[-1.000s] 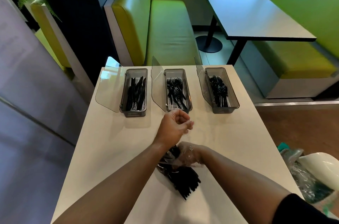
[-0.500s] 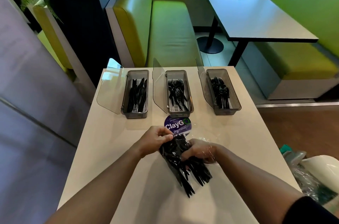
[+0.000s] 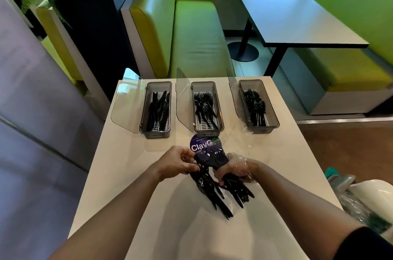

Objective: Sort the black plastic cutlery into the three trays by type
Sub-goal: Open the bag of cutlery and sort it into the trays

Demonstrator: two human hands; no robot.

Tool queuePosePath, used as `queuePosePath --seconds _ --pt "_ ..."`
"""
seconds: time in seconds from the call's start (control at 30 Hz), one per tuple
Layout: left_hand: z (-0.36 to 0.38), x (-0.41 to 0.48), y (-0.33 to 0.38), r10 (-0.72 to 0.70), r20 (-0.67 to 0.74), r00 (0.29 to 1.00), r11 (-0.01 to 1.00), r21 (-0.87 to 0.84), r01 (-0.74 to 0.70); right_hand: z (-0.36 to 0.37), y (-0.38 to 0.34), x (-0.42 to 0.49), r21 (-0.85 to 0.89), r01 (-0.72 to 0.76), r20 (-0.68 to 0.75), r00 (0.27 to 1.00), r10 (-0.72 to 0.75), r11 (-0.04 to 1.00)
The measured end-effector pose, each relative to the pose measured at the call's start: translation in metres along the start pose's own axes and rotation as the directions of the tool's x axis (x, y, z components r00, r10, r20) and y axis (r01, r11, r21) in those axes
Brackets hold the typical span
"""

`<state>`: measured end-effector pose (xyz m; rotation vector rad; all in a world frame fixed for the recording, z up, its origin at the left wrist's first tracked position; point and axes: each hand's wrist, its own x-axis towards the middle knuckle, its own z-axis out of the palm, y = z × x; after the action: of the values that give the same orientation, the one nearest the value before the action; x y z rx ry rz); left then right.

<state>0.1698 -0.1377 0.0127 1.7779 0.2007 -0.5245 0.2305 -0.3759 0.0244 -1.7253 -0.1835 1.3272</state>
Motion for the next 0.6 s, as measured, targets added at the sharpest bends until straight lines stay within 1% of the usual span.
queuePosePath --seconds 0.13,0.3,0.4,0.5,0.6 --pt "-0.006 0.001 -0.008 -0.002 0.011 1.000 0.996 0.088 0.001 -0.014 -0.006 -0.010 0.033 0.018 -0.018 1.000 -0.017 0.999" --pt "-0.005 0.001 -0.016 -0.046 0.017 0.999 0.981 0.191 0.042 -0.027 -0.018 -0.015 0.040 0.073 -0.086 0.994 -0.069 0.997" --pt "-0.005 0.003 -0.020 -0.066 0.017 0.998 0.968 0.244 0.060 -0.030 -0.027 -0.015 0.065 0.137 -0.158 0.979 -0.125 0.989" --pt "-0.006 0.008 -0.022 -0.089 0.009 0.996 0.945 0.318 0.082 -0.033 -0.039 -0.017 0.134 0.251 -0.297 0.933 -0.203 0.959" --pt "-0.007 0.008 -0.023 -0.146 0.027 0.989 0.885 0.451 0.118 -0.041 -0.054 -0.020 0.180 0.357 -0.427 0.868 -0.254 0.917"
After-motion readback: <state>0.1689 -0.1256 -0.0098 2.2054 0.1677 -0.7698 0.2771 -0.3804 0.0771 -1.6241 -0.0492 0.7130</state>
